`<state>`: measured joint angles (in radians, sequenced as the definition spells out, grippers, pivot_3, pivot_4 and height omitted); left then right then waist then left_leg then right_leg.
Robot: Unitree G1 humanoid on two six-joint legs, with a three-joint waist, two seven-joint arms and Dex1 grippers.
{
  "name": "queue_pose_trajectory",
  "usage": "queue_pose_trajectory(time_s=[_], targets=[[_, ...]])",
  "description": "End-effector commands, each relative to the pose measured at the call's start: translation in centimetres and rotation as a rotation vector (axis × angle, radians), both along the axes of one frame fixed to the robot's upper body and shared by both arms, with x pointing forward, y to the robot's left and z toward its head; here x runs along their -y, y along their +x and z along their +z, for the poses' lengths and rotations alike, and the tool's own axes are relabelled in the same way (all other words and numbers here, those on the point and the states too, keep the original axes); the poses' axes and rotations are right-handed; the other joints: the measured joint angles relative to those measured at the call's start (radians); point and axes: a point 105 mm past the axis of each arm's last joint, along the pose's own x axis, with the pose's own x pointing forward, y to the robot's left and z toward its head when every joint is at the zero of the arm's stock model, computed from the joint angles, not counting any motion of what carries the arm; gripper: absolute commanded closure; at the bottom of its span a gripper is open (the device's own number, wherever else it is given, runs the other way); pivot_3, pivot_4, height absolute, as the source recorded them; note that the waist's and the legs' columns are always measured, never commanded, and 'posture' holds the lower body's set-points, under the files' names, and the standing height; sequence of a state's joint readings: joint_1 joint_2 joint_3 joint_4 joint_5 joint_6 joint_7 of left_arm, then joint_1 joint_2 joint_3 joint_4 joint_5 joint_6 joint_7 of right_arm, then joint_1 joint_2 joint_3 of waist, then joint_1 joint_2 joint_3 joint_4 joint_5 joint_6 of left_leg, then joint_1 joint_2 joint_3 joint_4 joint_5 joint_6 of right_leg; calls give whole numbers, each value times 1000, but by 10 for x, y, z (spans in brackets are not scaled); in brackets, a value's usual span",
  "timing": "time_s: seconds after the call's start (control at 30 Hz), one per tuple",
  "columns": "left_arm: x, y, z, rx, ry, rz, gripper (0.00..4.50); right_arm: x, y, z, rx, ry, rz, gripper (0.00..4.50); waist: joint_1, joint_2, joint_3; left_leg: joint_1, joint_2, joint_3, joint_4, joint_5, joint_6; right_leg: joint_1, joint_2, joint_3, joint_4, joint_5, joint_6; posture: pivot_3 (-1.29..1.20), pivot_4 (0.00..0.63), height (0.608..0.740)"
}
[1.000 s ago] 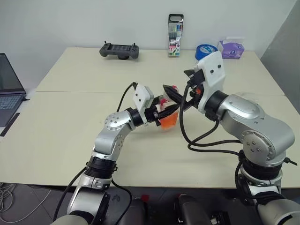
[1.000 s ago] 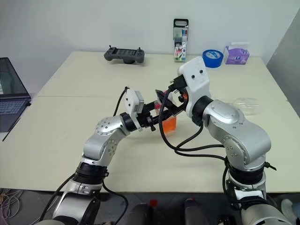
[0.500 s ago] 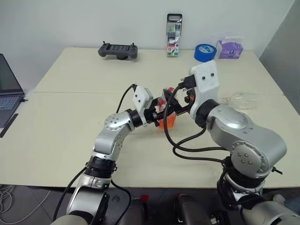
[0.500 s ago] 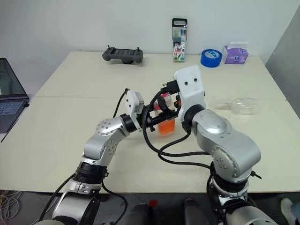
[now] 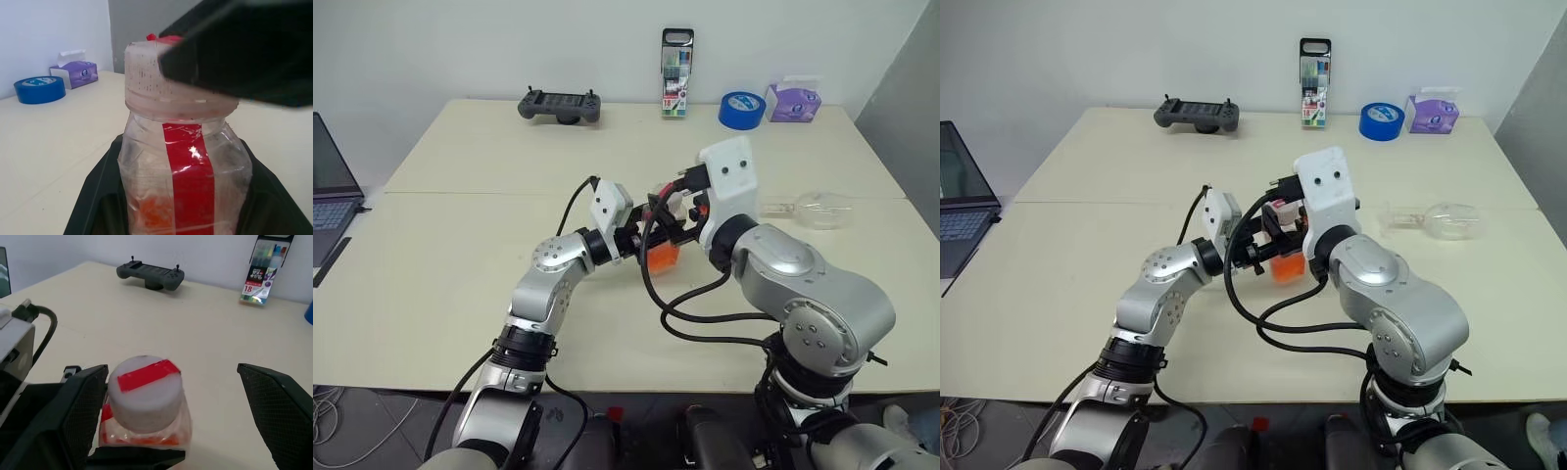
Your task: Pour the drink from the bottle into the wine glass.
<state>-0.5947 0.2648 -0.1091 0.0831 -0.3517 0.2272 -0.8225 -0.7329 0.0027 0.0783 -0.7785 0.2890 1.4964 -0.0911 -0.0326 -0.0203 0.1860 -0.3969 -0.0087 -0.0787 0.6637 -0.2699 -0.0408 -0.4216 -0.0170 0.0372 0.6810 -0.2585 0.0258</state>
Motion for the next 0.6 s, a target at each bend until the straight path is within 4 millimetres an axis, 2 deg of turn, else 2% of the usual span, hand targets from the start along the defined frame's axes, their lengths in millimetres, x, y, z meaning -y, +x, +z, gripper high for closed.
queue_pose_trajectory(time_s=[0.03,0.27,0.37,0.57,0.6], targets=[[0,-5,23,91,-29,-22,2605,3,-4,9,38,23,-32,0,0,0,0,0,0,0,0,0,0,0,0,0,0,0,0,0,150,740],[-1,-3,24,100,-12,-20,2605,8,1,11,35,55,-85,0,0,0,0,0,0,0,0,0,0,0,0,0,0,0,0,0,150,740],[-3,-1,24,103,-8,-12,2605,9,2,10,29,53,-93,578,0,0,0,0,0,0,0,0,0,0,0,0,0,0,0,0,150,740],[-5,0,25,105,-7,-6,2605,12,3,8,12,53,-105,2640,-1,0,0,0,0,0,0,0,0,0,0,-1,0,0,0,0,150,740],[-5,0,25,105,-7,-5,2605,12,4,9,16,49,-105,2656,-1,0,0,0,0,0,0,0,0,0,0,-1,0,0,0,0,150,740]])
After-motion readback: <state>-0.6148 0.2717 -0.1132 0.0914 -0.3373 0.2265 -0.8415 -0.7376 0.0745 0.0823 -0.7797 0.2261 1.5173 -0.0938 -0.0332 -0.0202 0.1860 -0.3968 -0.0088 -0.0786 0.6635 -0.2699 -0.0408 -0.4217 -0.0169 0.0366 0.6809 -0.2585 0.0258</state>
